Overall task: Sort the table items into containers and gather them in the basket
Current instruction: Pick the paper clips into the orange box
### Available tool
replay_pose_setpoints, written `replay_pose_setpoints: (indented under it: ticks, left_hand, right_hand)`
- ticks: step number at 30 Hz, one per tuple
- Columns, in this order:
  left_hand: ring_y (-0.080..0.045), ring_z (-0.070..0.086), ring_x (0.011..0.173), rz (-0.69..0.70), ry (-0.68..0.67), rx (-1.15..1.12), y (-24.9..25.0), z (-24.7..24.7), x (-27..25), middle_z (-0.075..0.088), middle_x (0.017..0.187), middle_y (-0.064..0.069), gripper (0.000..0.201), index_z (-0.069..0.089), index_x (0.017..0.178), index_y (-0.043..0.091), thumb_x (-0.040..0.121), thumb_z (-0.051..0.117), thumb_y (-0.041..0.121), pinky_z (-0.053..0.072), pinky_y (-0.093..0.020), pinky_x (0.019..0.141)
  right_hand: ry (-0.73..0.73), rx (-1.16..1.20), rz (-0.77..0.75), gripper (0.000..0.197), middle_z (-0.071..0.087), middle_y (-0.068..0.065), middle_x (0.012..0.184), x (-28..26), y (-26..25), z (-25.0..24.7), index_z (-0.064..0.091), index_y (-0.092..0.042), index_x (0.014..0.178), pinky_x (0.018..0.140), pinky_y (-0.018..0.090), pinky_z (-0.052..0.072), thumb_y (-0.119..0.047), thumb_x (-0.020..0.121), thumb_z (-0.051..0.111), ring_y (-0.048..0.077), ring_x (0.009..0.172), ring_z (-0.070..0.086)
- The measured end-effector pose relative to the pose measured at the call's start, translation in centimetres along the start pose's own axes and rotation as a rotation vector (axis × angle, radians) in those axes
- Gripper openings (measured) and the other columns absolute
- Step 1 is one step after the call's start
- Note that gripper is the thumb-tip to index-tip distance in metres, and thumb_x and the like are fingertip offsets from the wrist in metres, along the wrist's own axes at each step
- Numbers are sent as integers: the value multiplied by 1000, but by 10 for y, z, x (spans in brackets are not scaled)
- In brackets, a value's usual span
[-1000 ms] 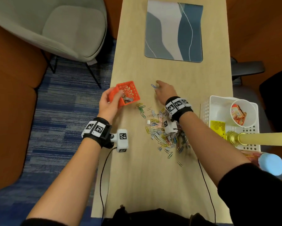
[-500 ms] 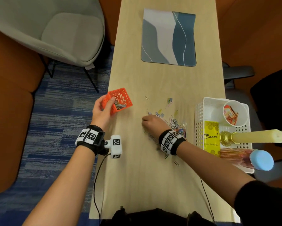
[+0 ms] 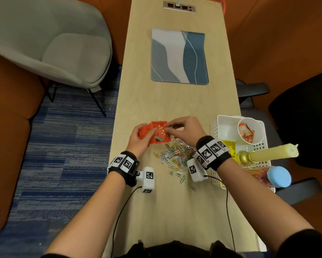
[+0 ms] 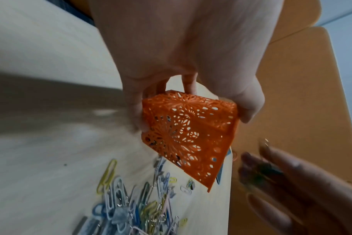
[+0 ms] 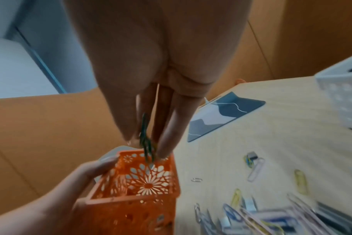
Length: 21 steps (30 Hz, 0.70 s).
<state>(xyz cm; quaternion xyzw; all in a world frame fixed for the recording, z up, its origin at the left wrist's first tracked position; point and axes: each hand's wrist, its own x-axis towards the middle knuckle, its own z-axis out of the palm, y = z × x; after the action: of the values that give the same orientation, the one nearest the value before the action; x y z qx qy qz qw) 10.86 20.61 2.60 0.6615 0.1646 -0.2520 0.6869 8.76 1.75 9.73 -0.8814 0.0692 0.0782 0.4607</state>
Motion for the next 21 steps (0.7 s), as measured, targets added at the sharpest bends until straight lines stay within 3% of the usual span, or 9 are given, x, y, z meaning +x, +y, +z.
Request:
replay_pose_setpoints:
  ticks: [3,6,8,10,13,16,19,21]
  left_hand:
    - [-16,66,105,-67,-31,-21,0,7,2,65,122,-3,51,55,131,26,86,76,40,58,-40,93]
    - [-17,67,109,-73,-13,-10,-2,2,6,66,124,-3,53,56,130,26,84,77,43,55,-39,99]
    - [-17,67,109,-73,6,-4,-4,-3,9,67,123,-3,55,56,130,25,83,78,42,55,-39,99]
    - [-17,67,109,-77,9,1,-5,-6,10,67,123,-3,55,56,131,24,84,78,41,55,-40,99]
    - [-18,67,110,-78,17,9,-7,-11,9,66,122,-4,53,55,131,22,86,77,39,56,-39,97]
    - [-21,67,111,-106,26,-39,-7,-13,5,65,123,-7,50,54,132,19,89,74,35,58,-41,93]
    - [-25,67,111,-135,24,-52,-10,-12,1,65,123,-8,50,54,132,20,89,74,35,59,-44,91]
    - [-26,67,111,-137,20,-39,-12,-12,-4,64,124,-8,52,53,133,20,89,74,36,59,-46,91]
  right_hand:
    - [93,3,27,13,74,-5,86,18,15,-5,78,-14,95,66,27,61,-22,89,70,10,78,70]
    - [214,-167,136,22,74,2,104,44,57,-9,74,-15,109,85,28,56,-13,93,60,19,93,69]
    - [99,-374,213,34,66,7,124,55,82,-3,64,-15,125,97,31,48,-11,93,53,25,111,63]
    - [-52,-501,219,38,57,10,131,58,96,7,57,-10,130,99,35,46,-10,93,48,31,117,58]
    - [-136,-635,143,43,39,9,152,47,100,17,53,-5,138,110,33,36,-20,98,47,28,134,44]
    - [-151,-663,48,53,45,8,146,23,104,23,54,-13,138,109,37,38,-35,91,63,26,131,45]
    - [-128,-704,-59,36,56,8,125,-1,108,39,64,-15,125,91,39,52,-22,90,66,27,110,55]
    - [-105,-707,-94,23,61,7,109,-8,106,45,71,-12,113,82,35,53,-13,93,60,26,97,60]
